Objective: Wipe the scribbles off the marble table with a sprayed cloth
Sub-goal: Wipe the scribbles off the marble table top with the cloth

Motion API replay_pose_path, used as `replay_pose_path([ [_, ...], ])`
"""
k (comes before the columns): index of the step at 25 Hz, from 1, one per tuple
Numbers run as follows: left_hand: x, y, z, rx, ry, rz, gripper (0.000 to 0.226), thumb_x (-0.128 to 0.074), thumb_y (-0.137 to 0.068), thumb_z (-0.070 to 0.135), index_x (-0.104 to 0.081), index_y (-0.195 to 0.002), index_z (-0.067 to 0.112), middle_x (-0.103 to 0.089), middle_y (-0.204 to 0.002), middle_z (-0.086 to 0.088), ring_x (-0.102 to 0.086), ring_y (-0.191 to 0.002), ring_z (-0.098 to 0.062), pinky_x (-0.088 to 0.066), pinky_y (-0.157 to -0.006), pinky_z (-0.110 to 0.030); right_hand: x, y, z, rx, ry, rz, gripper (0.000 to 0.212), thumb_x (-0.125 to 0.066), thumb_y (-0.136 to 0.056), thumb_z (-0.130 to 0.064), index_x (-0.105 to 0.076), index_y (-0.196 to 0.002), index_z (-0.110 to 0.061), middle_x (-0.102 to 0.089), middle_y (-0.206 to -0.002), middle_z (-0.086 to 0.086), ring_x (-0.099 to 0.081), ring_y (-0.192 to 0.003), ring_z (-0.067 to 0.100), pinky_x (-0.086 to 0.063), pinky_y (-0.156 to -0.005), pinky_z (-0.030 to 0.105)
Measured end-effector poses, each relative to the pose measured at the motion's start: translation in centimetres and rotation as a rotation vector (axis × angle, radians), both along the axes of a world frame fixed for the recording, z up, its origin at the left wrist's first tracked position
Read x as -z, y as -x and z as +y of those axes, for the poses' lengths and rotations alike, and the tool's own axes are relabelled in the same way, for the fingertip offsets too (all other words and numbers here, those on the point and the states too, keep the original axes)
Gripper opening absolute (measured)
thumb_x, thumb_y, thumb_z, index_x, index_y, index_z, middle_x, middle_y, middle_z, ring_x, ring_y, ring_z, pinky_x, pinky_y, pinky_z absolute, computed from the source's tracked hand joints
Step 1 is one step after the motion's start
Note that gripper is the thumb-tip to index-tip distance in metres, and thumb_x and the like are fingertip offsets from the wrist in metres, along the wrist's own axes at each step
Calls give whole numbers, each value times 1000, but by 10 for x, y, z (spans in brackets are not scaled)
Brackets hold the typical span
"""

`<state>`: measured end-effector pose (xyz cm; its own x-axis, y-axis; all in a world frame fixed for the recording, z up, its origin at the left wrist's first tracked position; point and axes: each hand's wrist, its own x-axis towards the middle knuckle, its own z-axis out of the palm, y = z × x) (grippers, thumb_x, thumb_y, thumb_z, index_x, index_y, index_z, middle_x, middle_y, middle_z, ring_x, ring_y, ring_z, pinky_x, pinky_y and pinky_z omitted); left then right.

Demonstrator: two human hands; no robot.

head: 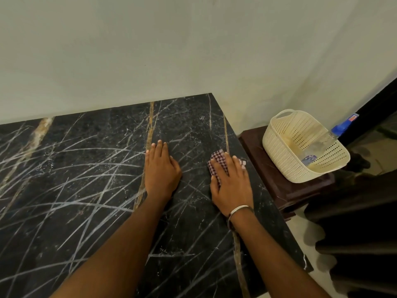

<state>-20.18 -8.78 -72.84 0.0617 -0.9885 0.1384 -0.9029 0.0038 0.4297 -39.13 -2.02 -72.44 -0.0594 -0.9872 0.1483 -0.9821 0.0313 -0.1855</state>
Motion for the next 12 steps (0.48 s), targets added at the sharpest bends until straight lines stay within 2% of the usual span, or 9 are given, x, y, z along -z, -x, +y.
replay_pose_path([
  [3, -3, 1, 1, 12, 6, 10, 52, -35, -99, 27, -32, -148, 7, -29, -156, -10, -19, -147, -22, -12, -122, -40, 1, 16, 2, -32, 5, -13, 52, -30, -92, -44, -42, -141, -32, -28, -156, 2, -22, -144, 26, -25, -115, 48],
  [7, -1, 1, -1, 3, 14, 2, 52, -35, -98, 26, -34, -147, 6, -30, -156, -10, -21, -146, -23, -14, -122, -40, 1, 51, -1, 105, 0, 1, 54, -28, -91, -46, -40, -142, -32, -29, -155, 5, -23, -143, 28, -23, -116, 50],
  [9, 0, 1, -1, 2, 9, 2, 52, -35, -98, 26, -34, -147, 6, -30, -155, -10, -21, -146, -23, -14, -121, -41, -1, 43, 2, 142, -1, 20, 54, -30, -92, -45, -38, -144, -32, -27, -156, 5, -22, -143, 28, -20, -117, 49],
  [12, -2, 2, 1, 1, 17, -3, 53, -36, -98, 26, -34, -147, 6, -31, -155, -11, -22, -146, -23, -13, -122, -40, -4, 14, 14, 83, 2, -2, 51, -35, -94, -42, -37, -144, -32, -25, -157, 3, -20, -145, 27, -17, -118, 47],
])
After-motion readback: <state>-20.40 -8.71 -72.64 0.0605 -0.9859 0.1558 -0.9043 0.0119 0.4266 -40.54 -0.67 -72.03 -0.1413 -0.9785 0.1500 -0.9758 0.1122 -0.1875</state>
